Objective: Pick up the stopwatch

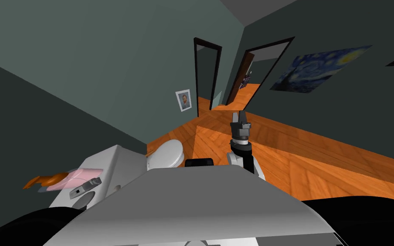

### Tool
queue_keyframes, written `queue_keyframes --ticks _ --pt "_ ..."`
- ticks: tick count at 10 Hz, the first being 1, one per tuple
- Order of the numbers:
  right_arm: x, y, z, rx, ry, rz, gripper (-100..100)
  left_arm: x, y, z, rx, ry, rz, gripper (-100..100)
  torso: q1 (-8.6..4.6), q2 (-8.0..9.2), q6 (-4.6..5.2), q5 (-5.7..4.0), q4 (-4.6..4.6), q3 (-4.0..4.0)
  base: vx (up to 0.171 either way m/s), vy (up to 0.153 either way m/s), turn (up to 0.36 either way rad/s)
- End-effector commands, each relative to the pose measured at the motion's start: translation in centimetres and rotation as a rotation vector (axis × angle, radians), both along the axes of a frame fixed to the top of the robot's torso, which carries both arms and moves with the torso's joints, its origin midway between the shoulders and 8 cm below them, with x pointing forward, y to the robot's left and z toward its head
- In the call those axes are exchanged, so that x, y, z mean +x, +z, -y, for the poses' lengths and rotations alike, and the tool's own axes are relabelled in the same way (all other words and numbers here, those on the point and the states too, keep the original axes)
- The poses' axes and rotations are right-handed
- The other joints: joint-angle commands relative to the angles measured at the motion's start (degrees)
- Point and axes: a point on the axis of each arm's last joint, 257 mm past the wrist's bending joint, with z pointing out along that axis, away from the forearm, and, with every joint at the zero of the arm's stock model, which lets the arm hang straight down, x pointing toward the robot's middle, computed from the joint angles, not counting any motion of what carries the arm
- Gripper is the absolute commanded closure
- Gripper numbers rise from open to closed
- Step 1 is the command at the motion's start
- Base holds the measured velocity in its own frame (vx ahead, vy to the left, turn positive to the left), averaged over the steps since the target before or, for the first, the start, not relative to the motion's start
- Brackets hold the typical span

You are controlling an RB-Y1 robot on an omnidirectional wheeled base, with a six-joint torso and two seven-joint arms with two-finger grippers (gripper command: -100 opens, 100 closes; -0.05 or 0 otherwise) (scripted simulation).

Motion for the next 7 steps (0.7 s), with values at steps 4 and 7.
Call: queue_keyframes --ticks 4,7 --pt "0.0 0.0 0.0 0.0 0.0 0.0 0 0.0 1.0 -1.5 -0.001 0.103 0.0 100 -0.01 -0.08 0.02 0.0 0.0 -0.04 -0.17 -0.051 -0.222" --pt "0.0 0.0 0.0 0.0 0.0 0.0 0 0.1 1.1 -1.7 -0.001 0.112 0.003 0 0.03 -0.29 -0.11 -0.01 -0.06 -0.15 -0.087 -0.044 -0.076"
